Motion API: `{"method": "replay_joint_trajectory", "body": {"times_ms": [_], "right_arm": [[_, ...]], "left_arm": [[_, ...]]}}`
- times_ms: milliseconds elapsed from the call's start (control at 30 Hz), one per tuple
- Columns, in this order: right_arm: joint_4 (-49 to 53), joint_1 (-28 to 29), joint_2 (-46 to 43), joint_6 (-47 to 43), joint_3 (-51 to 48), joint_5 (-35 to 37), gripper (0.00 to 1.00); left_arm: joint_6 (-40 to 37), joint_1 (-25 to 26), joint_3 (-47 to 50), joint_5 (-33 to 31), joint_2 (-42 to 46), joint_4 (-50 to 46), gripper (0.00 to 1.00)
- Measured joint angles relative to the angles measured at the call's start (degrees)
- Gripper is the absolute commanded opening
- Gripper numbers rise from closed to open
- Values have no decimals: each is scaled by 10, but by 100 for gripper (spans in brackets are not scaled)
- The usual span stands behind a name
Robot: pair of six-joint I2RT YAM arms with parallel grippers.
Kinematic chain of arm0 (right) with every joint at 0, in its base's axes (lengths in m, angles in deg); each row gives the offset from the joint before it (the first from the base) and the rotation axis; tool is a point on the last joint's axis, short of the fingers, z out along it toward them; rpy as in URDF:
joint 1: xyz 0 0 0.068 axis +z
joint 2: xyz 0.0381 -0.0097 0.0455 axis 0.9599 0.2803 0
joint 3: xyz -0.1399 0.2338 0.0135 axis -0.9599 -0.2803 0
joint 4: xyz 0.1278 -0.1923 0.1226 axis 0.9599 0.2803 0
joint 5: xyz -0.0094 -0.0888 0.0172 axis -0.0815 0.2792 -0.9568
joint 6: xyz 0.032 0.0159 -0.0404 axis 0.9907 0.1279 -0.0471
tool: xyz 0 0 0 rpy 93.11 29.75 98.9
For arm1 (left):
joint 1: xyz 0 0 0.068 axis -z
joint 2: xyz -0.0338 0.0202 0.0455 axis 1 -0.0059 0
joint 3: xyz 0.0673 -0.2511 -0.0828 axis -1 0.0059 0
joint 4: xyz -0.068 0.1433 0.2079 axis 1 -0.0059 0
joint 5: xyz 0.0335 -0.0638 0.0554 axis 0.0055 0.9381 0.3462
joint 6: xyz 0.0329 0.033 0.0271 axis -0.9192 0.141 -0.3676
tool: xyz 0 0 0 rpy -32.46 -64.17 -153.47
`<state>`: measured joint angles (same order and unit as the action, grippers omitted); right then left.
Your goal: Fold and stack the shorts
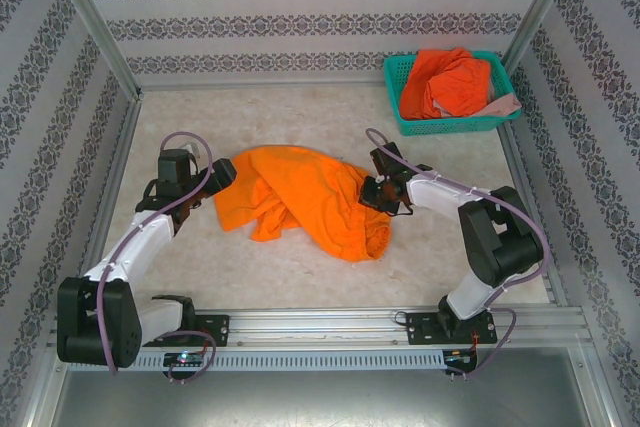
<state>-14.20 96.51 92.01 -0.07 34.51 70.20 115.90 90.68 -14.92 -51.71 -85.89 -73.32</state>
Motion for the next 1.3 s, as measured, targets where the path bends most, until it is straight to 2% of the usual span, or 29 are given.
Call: {"method": "replay_joint_trajectory", "body": {"times_ms": [100, 233, 567, 900, 1200, 1300], "right_arm": [[-12, -6, 0, 5, -3, -4, 0], [-41, -16, -19, 9, -22, -16, 0], [-136, -32, -178, -14, -42, -74, 0], [-137, -31, -289, -75, -88, -149, 0], [-110, -31, -295, -101, -125, -154, 0], [-110, -31, -283, -108, -125, -154, 0]], "left_arm": [[5, 0, 0, 8, -12, 11, 84], [6, 0, -3, 15, -38, 14, 84], [17, -3, -11, 32, -49, 27, 84], [18, -20, -60, 43, -82, 29, 85], [18, -22, -142, 61, -227, 22, 88], [26, -22, -173, 77, -281, 22, 84]]}}
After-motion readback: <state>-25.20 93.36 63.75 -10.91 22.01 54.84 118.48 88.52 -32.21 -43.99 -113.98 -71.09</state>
